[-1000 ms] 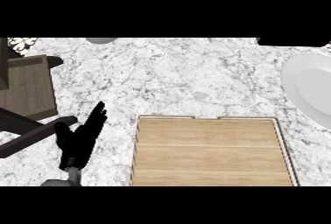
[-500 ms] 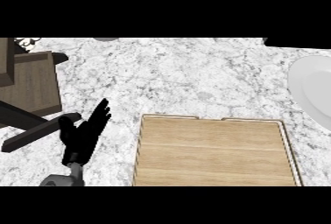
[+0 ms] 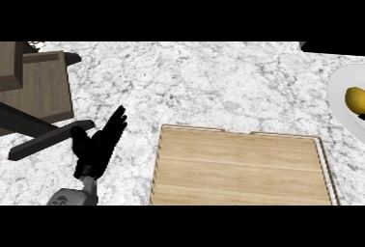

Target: Pick the lemon from the tray and place it in the plate

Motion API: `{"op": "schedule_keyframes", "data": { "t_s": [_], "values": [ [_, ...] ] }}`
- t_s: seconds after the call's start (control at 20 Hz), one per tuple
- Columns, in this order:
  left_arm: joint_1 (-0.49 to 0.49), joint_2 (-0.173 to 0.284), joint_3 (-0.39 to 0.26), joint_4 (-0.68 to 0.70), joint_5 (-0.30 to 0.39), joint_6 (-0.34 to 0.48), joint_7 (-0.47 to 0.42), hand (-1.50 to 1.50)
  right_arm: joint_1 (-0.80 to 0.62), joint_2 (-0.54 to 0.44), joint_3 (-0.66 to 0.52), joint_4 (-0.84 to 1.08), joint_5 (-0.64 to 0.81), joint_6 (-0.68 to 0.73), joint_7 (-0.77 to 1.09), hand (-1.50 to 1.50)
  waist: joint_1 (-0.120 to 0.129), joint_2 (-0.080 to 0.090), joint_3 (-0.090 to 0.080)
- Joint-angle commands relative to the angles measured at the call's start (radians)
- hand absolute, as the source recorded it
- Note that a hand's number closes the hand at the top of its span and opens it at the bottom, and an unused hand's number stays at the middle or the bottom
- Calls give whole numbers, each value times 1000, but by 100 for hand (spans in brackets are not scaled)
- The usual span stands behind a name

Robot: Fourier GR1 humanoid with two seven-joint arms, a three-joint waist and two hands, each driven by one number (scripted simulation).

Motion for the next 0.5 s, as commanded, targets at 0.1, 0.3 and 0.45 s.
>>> {"op": "schedule_keyframes", "data": {
  "t_s": [0.1, 0.3, 0.45],
  "values": [
    [15, 3, -2, 32, 1, -8, 17, 0, -69, 42, -14, 103, -13, 119, -88, -150, -3, 7, 0],
    [20, -1, 16, 41, 5, -1, -11, 0, -107, 32, -103, 132, -101, 215, -157, -150, -19, 5, 0],
    [56, -14, -8, 18, -9, 11, -9, 0, -117, 13, -176, 176, -169, 266, -163, -150, -23, 2, 0]
  ]
}}
